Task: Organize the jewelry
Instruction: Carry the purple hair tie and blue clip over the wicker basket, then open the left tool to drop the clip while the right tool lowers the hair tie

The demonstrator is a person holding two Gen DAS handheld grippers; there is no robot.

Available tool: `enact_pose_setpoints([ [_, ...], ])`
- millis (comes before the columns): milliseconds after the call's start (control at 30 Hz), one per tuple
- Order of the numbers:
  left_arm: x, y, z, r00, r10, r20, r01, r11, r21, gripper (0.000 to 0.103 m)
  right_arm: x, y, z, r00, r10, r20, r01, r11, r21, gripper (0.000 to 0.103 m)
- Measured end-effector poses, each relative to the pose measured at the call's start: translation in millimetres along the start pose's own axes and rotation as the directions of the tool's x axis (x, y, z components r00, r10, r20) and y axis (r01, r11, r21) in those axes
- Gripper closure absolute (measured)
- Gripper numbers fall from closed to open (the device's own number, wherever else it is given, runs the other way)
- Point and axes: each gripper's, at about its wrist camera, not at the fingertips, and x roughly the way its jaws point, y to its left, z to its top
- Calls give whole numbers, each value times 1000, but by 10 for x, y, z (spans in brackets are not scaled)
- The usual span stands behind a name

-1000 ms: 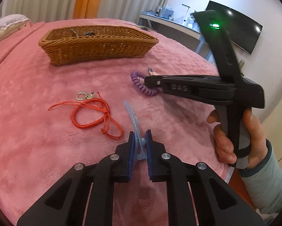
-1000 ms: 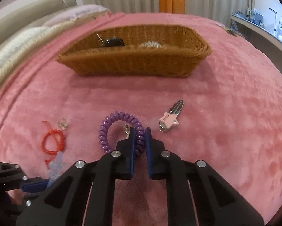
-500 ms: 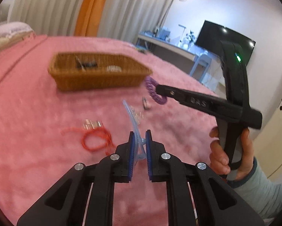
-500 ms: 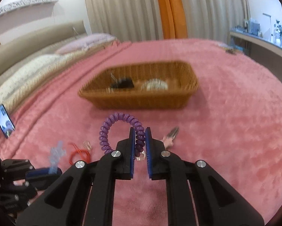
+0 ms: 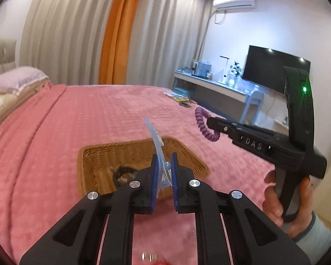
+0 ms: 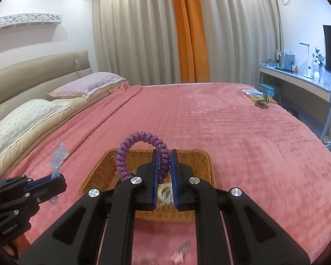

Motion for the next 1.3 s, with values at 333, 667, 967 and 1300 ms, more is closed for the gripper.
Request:
enact_pose_setpoints([
  [333, 914, 450, -146, 994, -58, -92, 47, 992, -118, 94, 1265, -154, -162, 977, -39, -208, 47, 998, 33, 94],
  [667, 1181, 481, -304, 983, -53, -175, 34, 994, -106, 93, 1638, -290, -456, 939, 25, -344, 8, 996, 94, 94],
  [967, 684, 430, -155, 994, -72, -85, 61, 990, -128, 60, 1266, -248, -335, 955, 34, -295, -12, 997, 75, 89],
  [1300, -265, 110, -105, 999, -44, -5, 43, 997, -59, 42, 173, -58, -301, 985, 44, -164, -43, 999, 12, 77],
])
